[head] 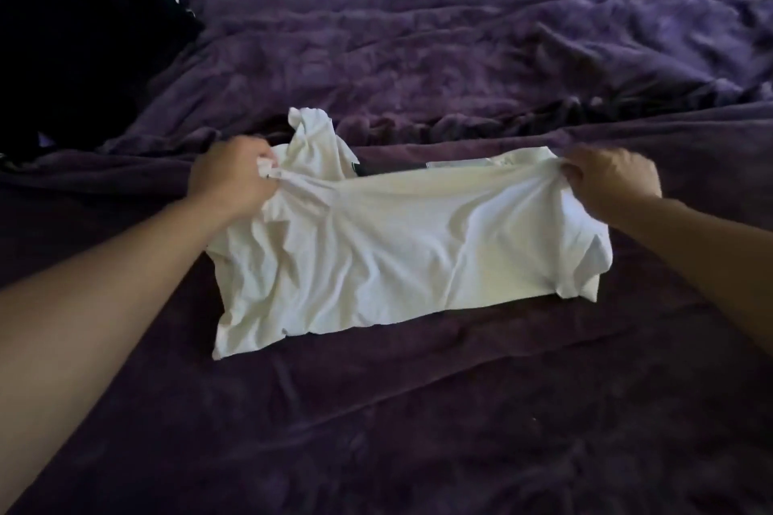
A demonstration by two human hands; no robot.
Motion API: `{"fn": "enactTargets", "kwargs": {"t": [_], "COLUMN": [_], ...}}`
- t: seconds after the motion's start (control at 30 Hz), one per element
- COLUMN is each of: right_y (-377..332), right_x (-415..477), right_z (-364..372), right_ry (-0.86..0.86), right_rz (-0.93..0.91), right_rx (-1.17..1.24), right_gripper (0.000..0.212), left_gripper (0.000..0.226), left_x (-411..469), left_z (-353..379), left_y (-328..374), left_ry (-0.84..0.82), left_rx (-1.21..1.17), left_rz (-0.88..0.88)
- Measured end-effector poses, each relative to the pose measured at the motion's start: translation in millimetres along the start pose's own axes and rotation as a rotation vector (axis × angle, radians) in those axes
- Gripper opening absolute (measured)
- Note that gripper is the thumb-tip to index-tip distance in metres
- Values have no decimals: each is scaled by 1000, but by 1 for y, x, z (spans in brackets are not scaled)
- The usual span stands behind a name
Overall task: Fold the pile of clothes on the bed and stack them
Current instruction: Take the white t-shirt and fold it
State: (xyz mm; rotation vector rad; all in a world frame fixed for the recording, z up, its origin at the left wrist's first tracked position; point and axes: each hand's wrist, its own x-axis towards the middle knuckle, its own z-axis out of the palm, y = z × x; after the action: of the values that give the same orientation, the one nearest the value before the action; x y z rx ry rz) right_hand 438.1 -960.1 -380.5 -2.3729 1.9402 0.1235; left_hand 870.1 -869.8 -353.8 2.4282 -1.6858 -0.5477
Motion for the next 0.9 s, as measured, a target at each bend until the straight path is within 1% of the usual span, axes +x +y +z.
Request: {"fn": "enactTargets", "kwargs": {"t": [0.1, 0.17, 0.2, 0.23, 0.27, 0.3, 0.33, 0.4, 0.43, 0.47, 0.5, 0.53, 0.6, 0.67, 0.7, 0.8, 0.87, 0.9], "right_y": [-13, -20, -24, -30, -38, -48, -59, -81, -90, -96, -98, -94, -72, -35, -16, 27, 38, 41], "right_x": [45, 62, 65, 64, 59, 50, 38, 9, -6, -18, -28, -34, -33, -24, -18, -3, 2, 4], "right_z": [16, 28, 34, 38, 42, 46, 53, 69, 79, 89, 99, 106, 113, 114, 113, 104, 96, 91], "right_ry": [5, 17, 27, 35, 41, 42, 26, -71, -137, -196, -235, -259, -283, -288, -291, -315, -329, -318], "right_rz": [66, 99, 100, 80, 35, -31, -104, -239, -300, -350, -379, -387, -346, -251, -198, -80, 58, 153], "right_rx": [-53, -95, -109, -111, -102, -86, -65, -25, -16, -11, -10, -16, -51, -139, -185, -197, -131, -79], "right_gripper": [25, 26, 32, 38, 44, 47, 48, 50, 51, 52, 53, 55, 58, 60, 60, 57, 58, 60], "left_gripper": [18, 33, 40, 44, 43, 39, 33, 25, 28, 35, 43, 50, 59, 65, 67, 56, 43, 38], "left_x": [61, 90, 99, 102, 98, 86, 69, 26, 5, -13, -23, -25, -10, 10, 19, 35, 33, 29], "left_z": [4, 11, 15, 20, 26, 36, 49, 77, 92, 104, 114, 119, 116, 104, 96, 78, 70, 68], "left_y": [0, 0, 0, -1, -1, -1, -1, -5, -10, -16, -26, -36, -52, -64, -68, -69, -54, -41], "left_ry": [72, 173, 231, 276, 299, 298, 278, 183, 101, -10, -100, -138, -93, -43, -59, -135, -73, -13], "left_rx": [-4, 17, 22, 29, 46, 69, 88, 137, 193, 273, 352, 403, 450, 488, 500, 553, 517, 461], "left_rz": [-28, -17, -15, -2, 35, 109, 220, 457, 540, 573, 556, 503, 384, 296, 234, 46, 2, 27]}}
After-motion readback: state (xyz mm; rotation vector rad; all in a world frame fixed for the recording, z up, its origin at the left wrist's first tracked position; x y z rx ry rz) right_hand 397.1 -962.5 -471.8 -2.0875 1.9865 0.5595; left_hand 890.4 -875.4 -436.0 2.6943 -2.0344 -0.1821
